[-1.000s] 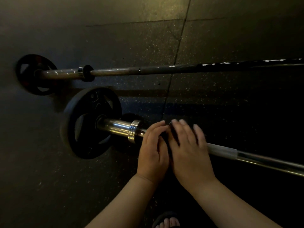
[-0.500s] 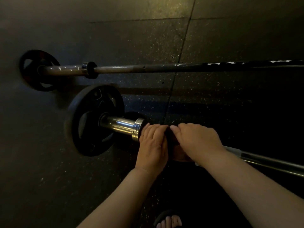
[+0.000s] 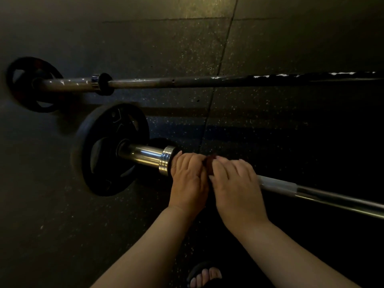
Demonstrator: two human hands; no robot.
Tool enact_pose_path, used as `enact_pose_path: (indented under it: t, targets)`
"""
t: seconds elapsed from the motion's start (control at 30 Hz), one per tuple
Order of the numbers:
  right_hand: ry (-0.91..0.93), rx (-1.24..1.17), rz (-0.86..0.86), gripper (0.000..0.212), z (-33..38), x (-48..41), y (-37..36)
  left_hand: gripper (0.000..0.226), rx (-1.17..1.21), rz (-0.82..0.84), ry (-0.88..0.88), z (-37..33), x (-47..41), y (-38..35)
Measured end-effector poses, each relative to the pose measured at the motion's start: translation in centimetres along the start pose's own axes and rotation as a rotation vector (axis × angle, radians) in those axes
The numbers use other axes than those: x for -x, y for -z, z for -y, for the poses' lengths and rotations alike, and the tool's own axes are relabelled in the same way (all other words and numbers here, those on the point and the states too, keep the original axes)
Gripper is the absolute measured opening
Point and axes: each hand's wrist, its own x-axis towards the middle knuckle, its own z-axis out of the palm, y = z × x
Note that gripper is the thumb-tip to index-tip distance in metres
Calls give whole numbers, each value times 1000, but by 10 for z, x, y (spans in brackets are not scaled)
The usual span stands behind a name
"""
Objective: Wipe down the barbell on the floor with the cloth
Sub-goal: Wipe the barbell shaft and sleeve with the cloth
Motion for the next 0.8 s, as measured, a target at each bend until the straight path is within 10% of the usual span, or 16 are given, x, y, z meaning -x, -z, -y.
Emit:
enact_pose_path:
  t: [0.1, 0.3, 0.5, 0.8]
  targets:
    - [58, 31, -22, 62, -25, 12, 1, 26, -21, 10, -22, 5, -1, 4]
    - [-218, 52, -191, 44, -28, 37, -2, 26, 0, -11, 13, -2, 1, -3]
    - [13, 46, -88, 51, -27, 15, -2, 26, -83, -1, -7, -3, -2, -1]
    - [-179, 20, -265, 43, -29, 42, -14, 24, -24, -18, 59, -14, 6, -13]
